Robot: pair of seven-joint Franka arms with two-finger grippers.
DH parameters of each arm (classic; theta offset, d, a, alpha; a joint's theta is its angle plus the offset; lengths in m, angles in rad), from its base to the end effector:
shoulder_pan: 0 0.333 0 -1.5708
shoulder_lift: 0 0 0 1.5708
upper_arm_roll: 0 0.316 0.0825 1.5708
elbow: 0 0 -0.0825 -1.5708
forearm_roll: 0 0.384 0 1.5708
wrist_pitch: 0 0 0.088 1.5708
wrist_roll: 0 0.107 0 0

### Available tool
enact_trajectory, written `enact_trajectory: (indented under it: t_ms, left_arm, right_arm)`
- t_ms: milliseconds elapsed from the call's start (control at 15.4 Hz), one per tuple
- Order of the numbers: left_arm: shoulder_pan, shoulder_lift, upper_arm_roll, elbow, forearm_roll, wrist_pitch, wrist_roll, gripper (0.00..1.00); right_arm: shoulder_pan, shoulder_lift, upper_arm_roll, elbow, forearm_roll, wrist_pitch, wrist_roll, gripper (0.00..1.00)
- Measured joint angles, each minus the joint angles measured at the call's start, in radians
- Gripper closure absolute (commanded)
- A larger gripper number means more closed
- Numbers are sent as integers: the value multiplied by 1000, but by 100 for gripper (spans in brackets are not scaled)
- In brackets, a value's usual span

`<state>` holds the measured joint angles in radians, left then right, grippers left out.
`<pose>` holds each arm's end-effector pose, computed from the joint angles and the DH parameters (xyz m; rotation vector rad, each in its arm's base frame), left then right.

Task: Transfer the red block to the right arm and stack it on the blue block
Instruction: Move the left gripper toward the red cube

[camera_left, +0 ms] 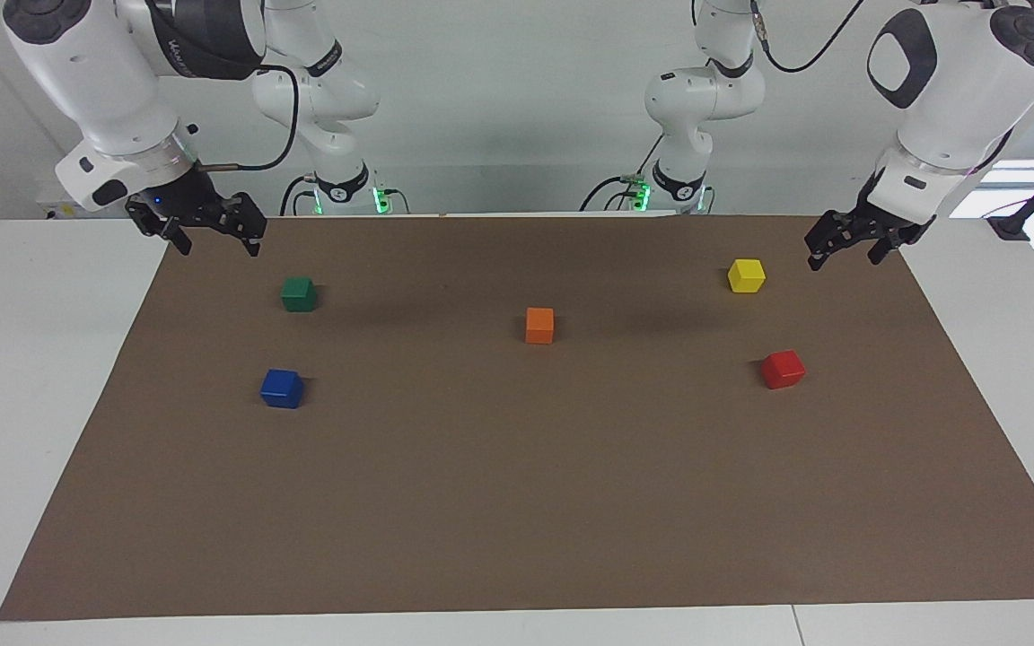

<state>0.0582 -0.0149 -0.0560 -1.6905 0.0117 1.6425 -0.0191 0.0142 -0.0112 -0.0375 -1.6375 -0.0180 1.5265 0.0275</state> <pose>0.5527 0.0022 0.5822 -3.1282 -0.0317 0.0517 0.5436 -0.0148 0.5958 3.1189 -0.0790 -0.1558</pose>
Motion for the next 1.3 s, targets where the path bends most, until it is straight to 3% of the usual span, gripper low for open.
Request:
enact_trajectory:
  t_ms: [1297]
  left_arm:
    - [3,11,24,-32,0,55,-2,0]
  right_arm:
    - [0,0,0,0,0,0,0,0]
